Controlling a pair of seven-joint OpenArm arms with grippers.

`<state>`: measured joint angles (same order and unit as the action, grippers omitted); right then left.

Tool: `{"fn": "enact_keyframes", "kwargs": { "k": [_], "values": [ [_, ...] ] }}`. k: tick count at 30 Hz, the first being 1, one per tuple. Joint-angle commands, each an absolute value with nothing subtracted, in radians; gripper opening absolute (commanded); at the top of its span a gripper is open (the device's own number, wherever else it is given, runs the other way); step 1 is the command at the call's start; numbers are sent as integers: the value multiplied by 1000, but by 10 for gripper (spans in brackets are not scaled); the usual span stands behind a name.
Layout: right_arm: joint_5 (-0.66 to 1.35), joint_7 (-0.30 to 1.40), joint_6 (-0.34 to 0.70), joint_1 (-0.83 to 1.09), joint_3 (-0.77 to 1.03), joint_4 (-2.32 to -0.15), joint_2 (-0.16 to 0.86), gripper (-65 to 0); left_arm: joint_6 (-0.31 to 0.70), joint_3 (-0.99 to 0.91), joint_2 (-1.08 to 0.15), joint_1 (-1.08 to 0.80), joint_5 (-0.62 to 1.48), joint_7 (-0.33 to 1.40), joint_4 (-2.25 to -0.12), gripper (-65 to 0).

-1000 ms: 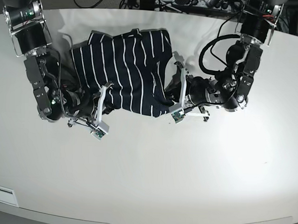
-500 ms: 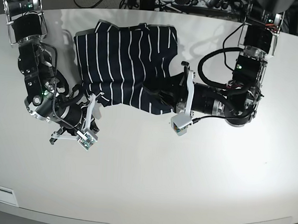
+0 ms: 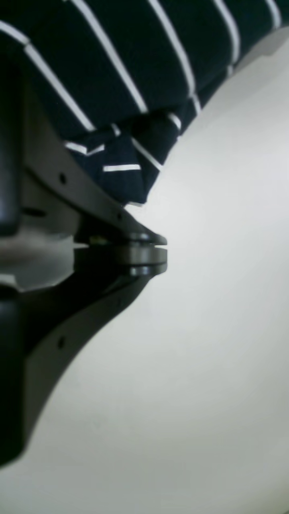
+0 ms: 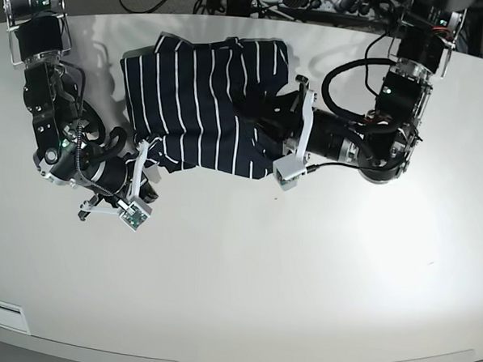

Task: Fold the T-shirt properly
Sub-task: 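Press and square the folded bundle with both grippers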

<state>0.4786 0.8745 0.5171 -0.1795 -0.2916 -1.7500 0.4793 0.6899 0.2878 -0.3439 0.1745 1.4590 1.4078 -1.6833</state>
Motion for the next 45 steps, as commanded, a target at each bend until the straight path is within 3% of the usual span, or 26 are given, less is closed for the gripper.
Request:
{"fn": "enact_keyframes", "kwargs": {
  "k": [1, 8, 12, 19, 24, 32, 36, 45],
  "values": [
    [482, 850, 516, -208, -282, -1763, 488, -650, 698, 281, -352, 193, 1484, 1396, -1701, -650],
    [507, 892, 524, -208, -282, -1763, 489, -650, 698, 281, -363, 121, 1437, 1396, -1697, -650],
    [638, 955, 611, -208, -282, -1763, 488, -650, 698, 281, -368, 84, 1374, 1396, -1697, -650],
    [659, 996, 619, -194, -282, -1763, 488, -650, 698, 281, -369, 72, 1118, 1381, -1675, -650],
    [659, 996, 625, -141, -282, -1763, 488, -650, 698, 282, -368, 93, 919, 1187, -1604, -650],
    [659, 1008, 619, -48, -280, -1768, 488, -650, 698, 282, -368, 223, 829, 1060, -1463, -650],
    [659, 1010, 567, -38, -280, -1775, 488, -650, 698, 282, -360, 297, 768, 926, -1373, -650],
    [711, 1034, 494, -35, -280, -1804, 484, -650, 698, 287, -234, 384, 577, 661, -1102, -650]
  ]
}}
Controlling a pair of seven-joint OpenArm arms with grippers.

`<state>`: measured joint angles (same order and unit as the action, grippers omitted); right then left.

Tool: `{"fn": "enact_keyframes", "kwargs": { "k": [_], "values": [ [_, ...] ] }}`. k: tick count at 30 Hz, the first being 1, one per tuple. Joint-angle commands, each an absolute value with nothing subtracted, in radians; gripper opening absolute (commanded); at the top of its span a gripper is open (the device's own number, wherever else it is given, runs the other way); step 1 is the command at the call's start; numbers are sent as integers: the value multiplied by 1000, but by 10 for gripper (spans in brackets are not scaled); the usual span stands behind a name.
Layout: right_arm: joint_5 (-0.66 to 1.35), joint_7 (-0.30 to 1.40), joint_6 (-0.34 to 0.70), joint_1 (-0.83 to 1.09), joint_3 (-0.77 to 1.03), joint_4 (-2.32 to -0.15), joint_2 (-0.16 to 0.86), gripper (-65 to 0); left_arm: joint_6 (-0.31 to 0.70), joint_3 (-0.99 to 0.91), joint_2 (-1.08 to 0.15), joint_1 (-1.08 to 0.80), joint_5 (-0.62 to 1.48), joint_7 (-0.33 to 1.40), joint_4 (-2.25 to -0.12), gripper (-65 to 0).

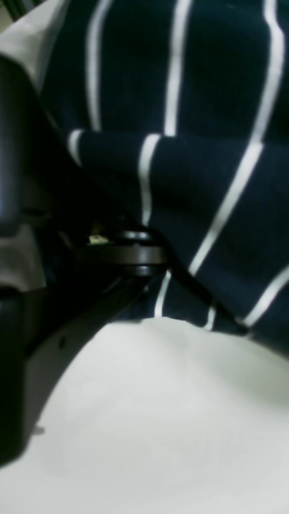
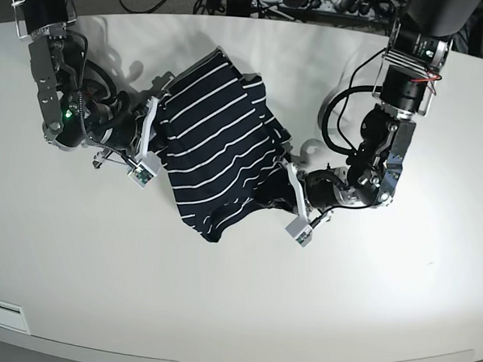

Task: Fold the T-shirt properly
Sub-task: 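Press and square the folded bundle with both grippers, then release the bundle and lift both grippers away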

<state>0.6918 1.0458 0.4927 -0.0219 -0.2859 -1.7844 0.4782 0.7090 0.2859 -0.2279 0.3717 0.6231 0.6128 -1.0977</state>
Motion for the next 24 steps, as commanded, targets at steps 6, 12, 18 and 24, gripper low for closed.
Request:
{"fn": "enact_keyframes", "kwargs": {
  "k": [6, 12, 18, 24],
  "values": [
    [709, 1041, 490, 9, -280, -1876, 479, -650, 698, 410, -191, 437, 428, 487, -1072, -650],
    [704, 1037, 490, 57, -280, -1925, 476, -650, 698, 536, -165, 469, 352, 403, -1072, -650],
    [666, 941, 485, 57, -251, -1925, 477, -650, 698, 519, -153, 530, 356, 403, -1084, -650],
    [709, 884, 466, 55, -55, -1977, 477, -650, 698, 445, -155, 640, 476, 493, -1087, -650]
  ]
}}
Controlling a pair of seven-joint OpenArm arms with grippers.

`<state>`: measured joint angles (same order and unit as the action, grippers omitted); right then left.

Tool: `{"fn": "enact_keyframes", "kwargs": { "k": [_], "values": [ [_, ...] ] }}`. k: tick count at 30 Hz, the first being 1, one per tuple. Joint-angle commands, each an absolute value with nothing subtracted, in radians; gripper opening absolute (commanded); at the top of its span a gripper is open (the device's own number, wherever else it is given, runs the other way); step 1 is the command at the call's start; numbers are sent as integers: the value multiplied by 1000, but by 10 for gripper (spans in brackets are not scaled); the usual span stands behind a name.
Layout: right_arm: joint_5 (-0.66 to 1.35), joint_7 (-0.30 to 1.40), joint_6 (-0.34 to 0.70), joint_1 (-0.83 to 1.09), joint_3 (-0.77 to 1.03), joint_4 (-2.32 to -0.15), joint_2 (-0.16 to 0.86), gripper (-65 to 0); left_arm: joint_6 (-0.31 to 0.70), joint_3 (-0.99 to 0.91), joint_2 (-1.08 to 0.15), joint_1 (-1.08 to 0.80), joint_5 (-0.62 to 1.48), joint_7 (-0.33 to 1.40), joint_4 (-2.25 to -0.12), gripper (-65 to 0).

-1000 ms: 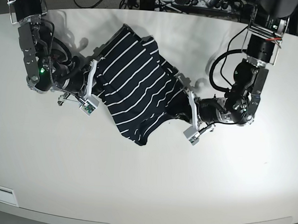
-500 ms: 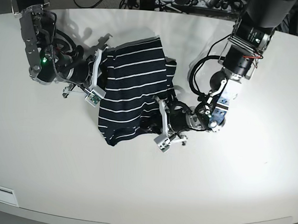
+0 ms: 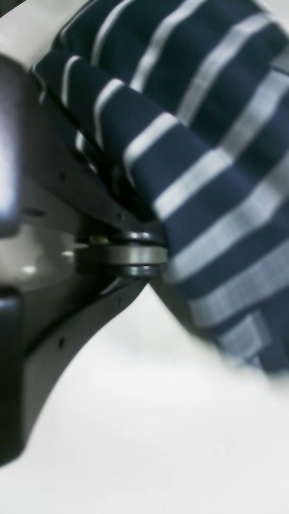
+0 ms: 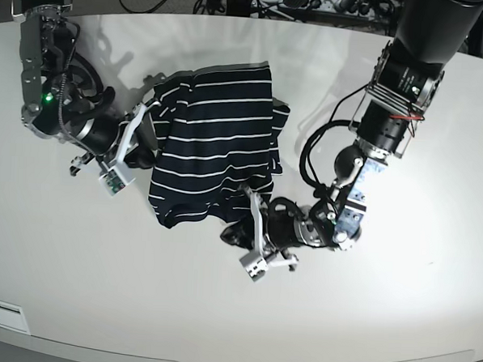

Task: Fold the T-shirt properly
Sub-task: 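Release the bundle and lift both grippers away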

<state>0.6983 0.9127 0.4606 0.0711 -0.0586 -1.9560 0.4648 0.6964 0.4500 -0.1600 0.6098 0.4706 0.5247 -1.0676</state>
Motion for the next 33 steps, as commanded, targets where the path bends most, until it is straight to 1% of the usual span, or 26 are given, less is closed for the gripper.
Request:
{"fn": "enact_keyframes", "kwargs": {
  "k": [1, 3, 5, 7, 11, 12, 13, 18, 22, 27, 33],
  "values": [
    [748, 885, 479, 55, -10, -1996, 477, -650, 698, 430, -155, 660, 527, 542, -1087, -650],
    [849, 886, 527, 56, 85, -2033, 477, -650, 698, 397, -155, 694, 660, 657, -1088, -650],
    [956, 890, 599, 58, 178, -2054, 477, -650, 698, 351, -155, 713, 818, 786, -1096, -650],
    [1073, 928, 665, 59, 260, -2057, 477, -650, 698, 288, -155, 713, 995, 923, -1112, -650],
    [1277, 1055, 698, 65, 372, -2057, 479, -650, 698, 139, -155, 691, 1427, 1264, -1115, -650],
    [1320, 1070, 698, 76, 392, -2057, 480, -650, 698, 102, -155, 684, 1484, 1364, -1115, -650],
    [1352, 1082, 698, 88, 413, -2056, 480, -650, 698, 68, -155, 681, 1484, 1396, -1124, -650],
    [1461, 1151, 698, 175, 507, -2056, 479, -650, 698, 31, -196, 637, 1484, 1396, -1153, -650],
    [1484, 1184, 698, 278, 582, -2056, 477, -650, 632, 31, -234, 539, 1484, 1396, -1236, -650],
    [1484, 1273, 698, 412, 677, -2057, 479, -650, 632, 31, -297, 361, 1484, 1396, -1448, -650],
    [1484, 1281, 698, 579, 733, -2067, 479, -650, 647, 31, -399, 118, 1484, 1396, -1776, -650]
  ]
}}
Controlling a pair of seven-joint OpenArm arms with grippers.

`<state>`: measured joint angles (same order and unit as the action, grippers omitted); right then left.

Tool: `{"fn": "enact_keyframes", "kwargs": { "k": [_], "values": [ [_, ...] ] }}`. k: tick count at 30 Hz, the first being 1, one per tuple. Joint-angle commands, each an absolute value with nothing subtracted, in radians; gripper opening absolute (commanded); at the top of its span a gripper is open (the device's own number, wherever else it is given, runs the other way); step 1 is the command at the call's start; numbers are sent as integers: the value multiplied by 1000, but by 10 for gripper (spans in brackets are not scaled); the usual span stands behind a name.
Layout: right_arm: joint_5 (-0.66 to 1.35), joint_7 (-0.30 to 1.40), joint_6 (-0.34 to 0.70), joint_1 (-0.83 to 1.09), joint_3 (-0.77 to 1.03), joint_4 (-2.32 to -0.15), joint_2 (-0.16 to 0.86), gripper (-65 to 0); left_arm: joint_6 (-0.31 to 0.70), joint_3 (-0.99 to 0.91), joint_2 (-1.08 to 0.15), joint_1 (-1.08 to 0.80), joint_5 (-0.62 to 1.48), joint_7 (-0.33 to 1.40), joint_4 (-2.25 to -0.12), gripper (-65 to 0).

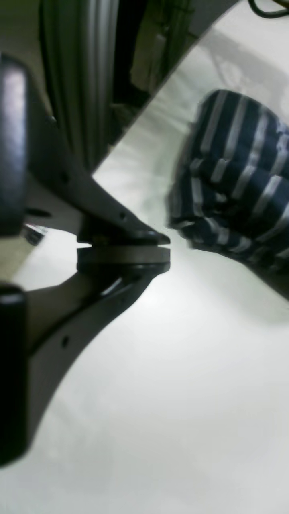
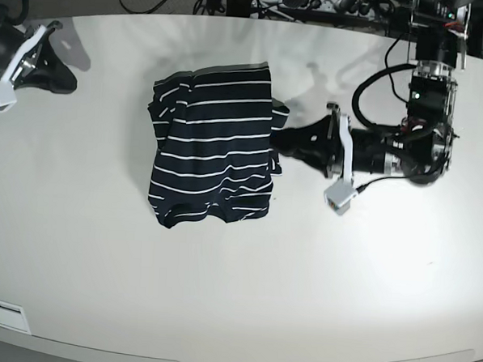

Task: Fold the T-shirt properly
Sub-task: 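Release the bundle and lift both grippers away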

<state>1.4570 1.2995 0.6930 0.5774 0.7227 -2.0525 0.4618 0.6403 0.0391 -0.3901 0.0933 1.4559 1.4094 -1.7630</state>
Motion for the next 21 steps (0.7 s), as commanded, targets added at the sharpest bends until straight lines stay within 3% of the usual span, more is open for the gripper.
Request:
{"fn": "enact_keyframes", "kwargs": {
  "k": [1, 6, 11, 21],
  "values": [
    [1484, 1285, 698, 607, 733, -2067, 479, -650, 648, 31, -418, 71, 1484, 1396, -1834, -650],
    [1484, 1357, 698, 722, 733, -2106, 479, -650, 666, 1, -507, -172, 1484, 1396, -2089, -650],
    [1484, 1364, 698, 844, 733, -2216, 479, -650, 665, -145, -554, -392, 1484, 1396, -2260, -650],
    [1484, 1371, 698, 1113, 733, -2287, 476, -650, 651, -394, -554, -802, 1484, 1396, -2316, -650]
  ]
}}
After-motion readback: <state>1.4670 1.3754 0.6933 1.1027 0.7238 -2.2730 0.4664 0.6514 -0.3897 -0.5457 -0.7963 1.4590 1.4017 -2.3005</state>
